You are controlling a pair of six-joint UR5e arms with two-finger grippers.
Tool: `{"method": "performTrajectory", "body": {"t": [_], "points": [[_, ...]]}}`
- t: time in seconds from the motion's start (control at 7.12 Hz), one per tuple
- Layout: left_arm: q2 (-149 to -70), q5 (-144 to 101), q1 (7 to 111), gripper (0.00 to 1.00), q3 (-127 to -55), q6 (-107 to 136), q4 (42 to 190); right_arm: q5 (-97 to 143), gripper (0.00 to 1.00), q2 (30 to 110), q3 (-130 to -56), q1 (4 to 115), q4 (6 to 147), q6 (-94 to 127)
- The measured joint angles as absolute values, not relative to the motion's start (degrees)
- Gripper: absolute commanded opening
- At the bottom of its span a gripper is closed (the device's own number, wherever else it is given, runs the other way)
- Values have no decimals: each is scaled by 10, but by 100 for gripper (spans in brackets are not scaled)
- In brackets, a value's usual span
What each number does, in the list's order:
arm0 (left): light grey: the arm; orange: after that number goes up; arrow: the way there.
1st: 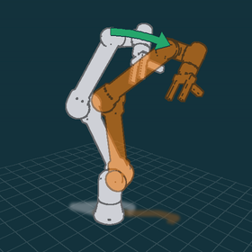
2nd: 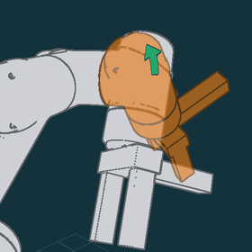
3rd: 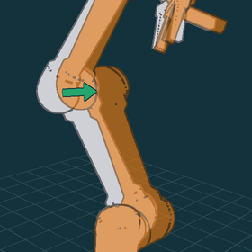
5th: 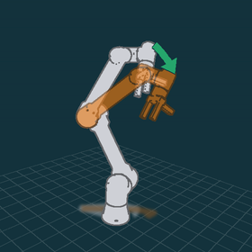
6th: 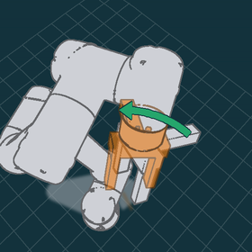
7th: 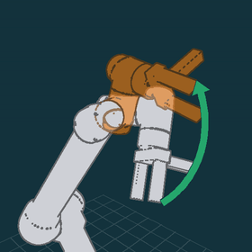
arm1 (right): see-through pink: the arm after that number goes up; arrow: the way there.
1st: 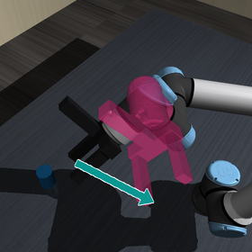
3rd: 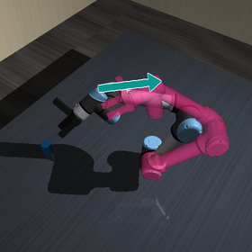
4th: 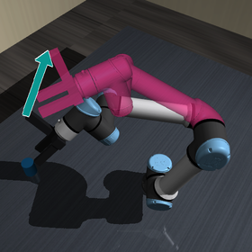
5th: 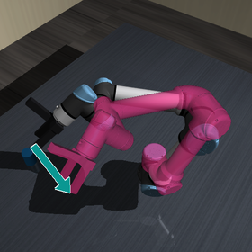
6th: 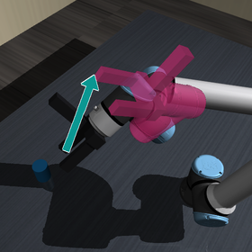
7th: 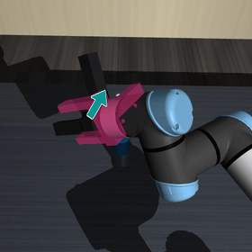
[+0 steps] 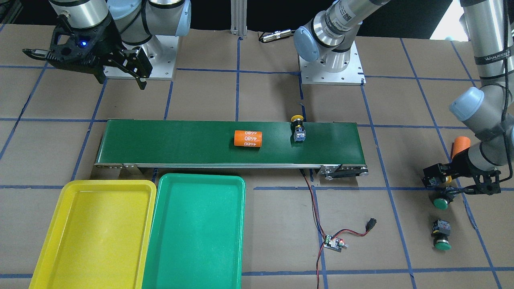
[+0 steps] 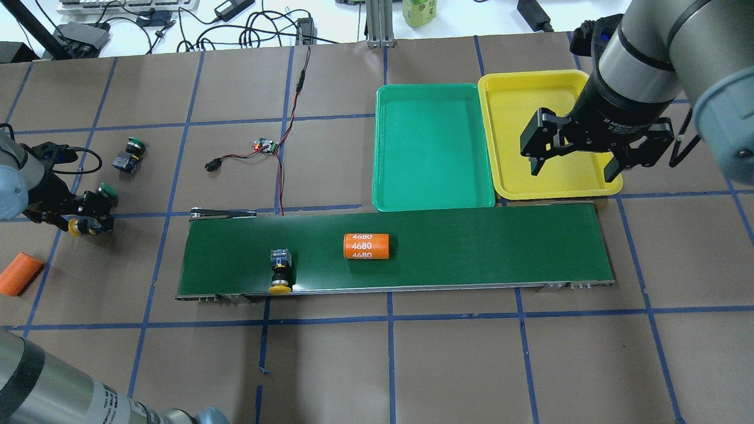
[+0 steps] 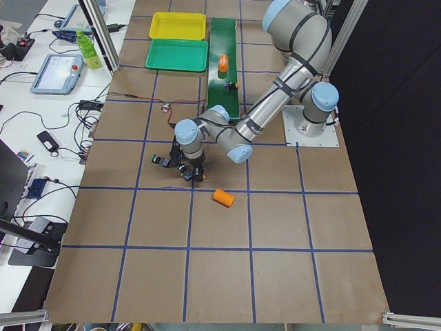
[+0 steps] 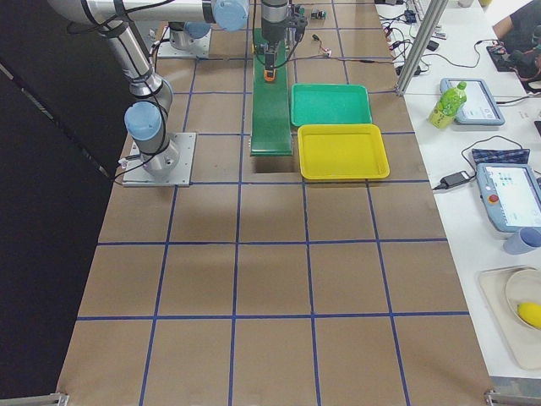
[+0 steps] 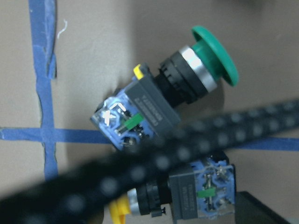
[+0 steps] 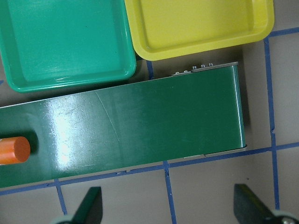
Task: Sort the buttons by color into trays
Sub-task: 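Carry the green-capped button onto the conveyor belt and release it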
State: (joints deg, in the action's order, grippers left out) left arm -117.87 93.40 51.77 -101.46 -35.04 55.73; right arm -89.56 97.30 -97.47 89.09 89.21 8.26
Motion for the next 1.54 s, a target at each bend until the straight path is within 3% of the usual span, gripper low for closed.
{"method": "performTrajectory", "body": {"t": [0.98, 1.12, 1.26, 1.4, 1.54], "points": [[-1182, 912, 518, 100, -1014, -346, 557, -895, 100, 973, -975, 891, 893, 83], [-1185, 912, 518, 94, -1015, -344, 557, -895, 100, 973, -975, 891, 893, 83], [-1187, 912, 518, 48, -1016, -343, 557, -895, 100, 972, -975, 891, 893, 83], [-1187, 914, 518, 15, -1019, -344, 557, -895, 100, 972, -975, 891, 893, 83], [-1182, 917, 520, 11, -1021, -346, 561, -896, 100, 972, -975, 891, 893, 83]]}}
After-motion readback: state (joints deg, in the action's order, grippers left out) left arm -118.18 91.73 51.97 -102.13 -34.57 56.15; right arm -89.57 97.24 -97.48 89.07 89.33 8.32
